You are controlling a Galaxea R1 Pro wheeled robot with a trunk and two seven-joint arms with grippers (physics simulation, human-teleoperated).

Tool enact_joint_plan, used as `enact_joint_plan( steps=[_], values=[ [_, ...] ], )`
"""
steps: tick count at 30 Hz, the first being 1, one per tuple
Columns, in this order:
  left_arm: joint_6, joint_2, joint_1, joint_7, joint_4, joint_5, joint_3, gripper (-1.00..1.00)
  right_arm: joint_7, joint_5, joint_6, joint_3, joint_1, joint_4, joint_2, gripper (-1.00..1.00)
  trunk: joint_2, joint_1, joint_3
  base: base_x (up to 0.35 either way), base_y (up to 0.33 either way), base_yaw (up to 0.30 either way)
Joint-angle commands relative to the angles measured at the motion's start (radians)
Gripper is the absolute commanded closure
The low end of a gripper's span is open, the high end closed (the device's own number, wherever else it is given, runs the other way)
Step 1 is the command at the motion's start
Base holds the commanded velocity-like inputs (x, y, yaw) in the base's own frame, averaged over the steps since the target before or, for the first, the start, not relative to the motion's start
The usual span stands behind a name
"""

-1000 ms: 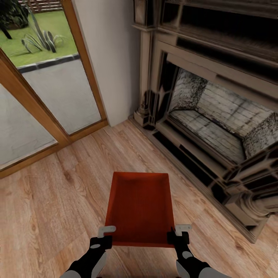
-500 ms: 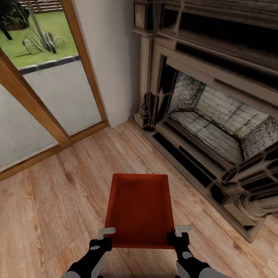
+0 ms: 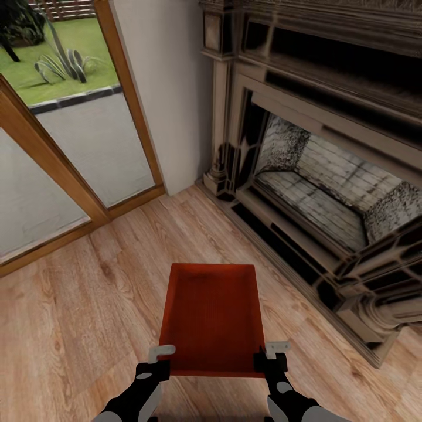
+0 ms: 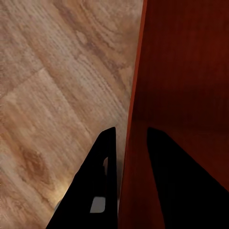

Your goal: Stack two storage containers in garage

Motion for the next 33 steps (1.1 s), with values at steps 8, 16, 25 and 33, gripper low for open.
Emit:
enact_joint_plan(
  steps=[8, 16, 25, 33],
  values=[
    [0.004, 0.001, 0.001, 0.008, 0.014, 0.019, -0.015, 1.0, -0.004, 0.008, -0.043, -0.023, -0.001, -0.01, -0.001, 1.0, 0.049, -0.027, 0.022, 0.0, 0.0, 0.0],
    [0.003, 0.0, 0.001, 0.008, 0.015, 0.019, -0.017, 1.0, -0.005, 0.008, -0.043, -0.023, -0.001, -0.01, 0.0, 1.0, 0.049, -0.027, 0.022, 0.0, 0.0, 0.0],
    [0.002, 0.0, 0.001, 0.008, 0.014, 0.019, -0.017, 1.0, -0.004, 0.007, -0.043, -0.023, -0.001, -0.01, -0.001, 1.0, 0.049, -0.027, 0.022, 0.0, 0.0, 0.0],
    [0.001, 0.0, 0.001, 0.008, 0.014, 0.019, -0.017, 1.0, -0.005, 0.008, -0.043, -0.023, -0.001, -0.01, 0.0, 1.0, 0.056, -0.031, 0.025, 0.0, 0.0, 0.0]
  ],
)
